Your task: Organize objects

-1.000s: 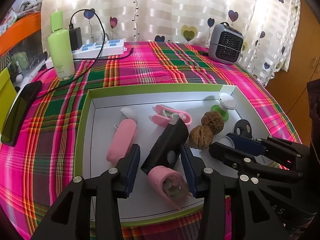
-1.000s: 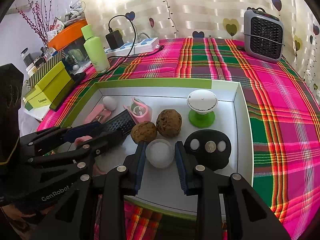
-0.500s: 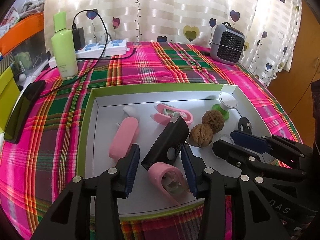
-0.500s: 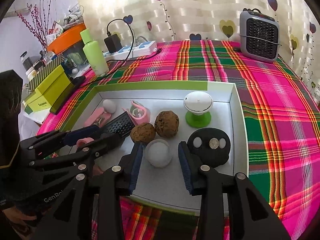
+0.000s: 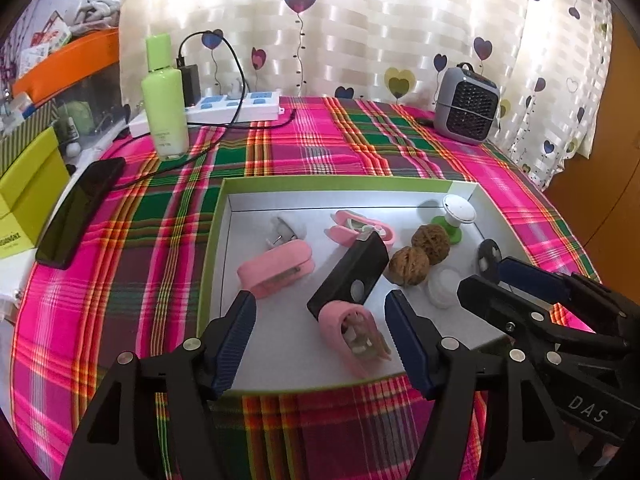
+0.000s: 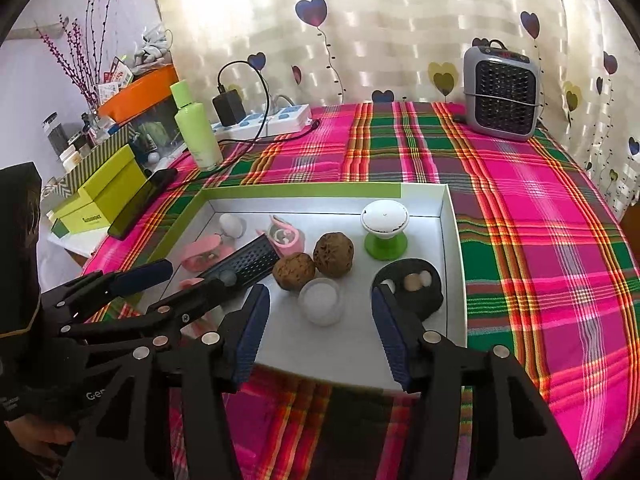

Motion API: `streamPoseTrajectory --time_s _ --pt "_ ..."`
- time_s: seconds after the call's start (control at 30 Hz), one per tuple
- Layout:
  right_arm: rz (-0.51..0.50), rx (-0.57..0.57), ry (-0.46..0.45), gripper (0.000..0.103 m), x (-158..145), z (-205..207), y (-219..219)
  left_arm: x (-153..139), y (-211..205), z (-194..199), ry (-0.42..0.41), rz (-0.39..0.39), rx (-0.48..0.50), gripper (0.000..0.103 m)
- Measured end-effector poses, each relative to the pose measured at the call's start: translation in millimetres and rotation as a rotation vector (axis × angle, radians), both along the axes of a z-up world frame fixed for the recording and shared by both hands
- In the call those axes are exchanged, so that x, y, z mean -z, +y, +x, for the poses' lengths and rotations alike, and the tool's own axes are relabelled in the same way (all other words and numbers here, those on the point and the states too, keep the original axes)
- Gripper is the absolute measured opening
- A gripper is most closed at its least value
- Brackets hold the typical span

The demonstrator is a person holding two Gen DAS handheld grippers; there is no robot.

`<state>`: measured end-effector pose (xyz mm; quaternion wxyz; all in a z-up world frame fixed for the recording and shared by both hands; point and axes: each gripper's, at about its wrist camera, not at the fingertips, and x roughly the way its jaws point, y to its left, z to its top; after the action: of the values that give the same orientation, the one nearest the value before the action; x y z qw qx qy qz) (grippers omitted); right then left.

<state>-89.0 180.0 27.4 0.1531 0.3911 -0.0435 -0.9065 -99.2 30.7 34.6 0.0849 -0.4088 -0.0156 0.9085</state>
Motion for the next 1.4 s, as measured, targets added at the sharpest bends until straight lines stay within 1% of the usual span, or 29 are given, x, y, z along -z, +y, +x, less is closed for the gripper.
streamPoseTrajectory --time_s 0.23,0.33,0.43,0.5,0.6,0.7,0.9,1.03,1.17,1.33,1.4 --pt "0.012 0.004 0.025 0.054 -8 19 -2 -4 -2 19 0.017 0.007 -0.002 0.067" --pt "0.026 0.004 0.041 0.054 -10 28 -3 -6 -1 29 0.039 -0.018 -0.007 0.067" --pt "0.029 0.004 0.055 0.054 -12 39 -4 -6 -2 38 0.052 -0.013 -0.01 0.067" --pt "0.029 0.009 0.062 0.054 -13 45 -5 -8 -1 45 0.072 -0.029 -0.013 0.067" --pt "0.04 0.014 0.071 0.054 -14 53 -5 -6 -1 54 0.076 -0.03 -0.012 0.067" --pt "0.032 0.018 0.074 0.054 -13 61 -3 -6 1 64 0.101 -0.042 -0.019 0.067" --pt "0.042 0.029 0.073 0.054 -8 72 1 1 4 77 0.094 -0.053 -0.026 0.067" --pt "0.054 0.025 0.054 0.054 0 77 0 11 3 80 0.061 -0.061 -0.046 0.067" --pt "0.098 0.018 0.036 0.054 7 80 -5 12 -2 81 0.056 -0.056 -0.081 0.067" --pt "0.124 0.026 0.022 0.054 13 81 -6 20 -2 77 0.006 -0.08 -0.096 0.068" --pt "0.149 0.036 0.022 0.054 14 81 -6 22 -2 76 -0.013 -0.089 -0.1 0.068"
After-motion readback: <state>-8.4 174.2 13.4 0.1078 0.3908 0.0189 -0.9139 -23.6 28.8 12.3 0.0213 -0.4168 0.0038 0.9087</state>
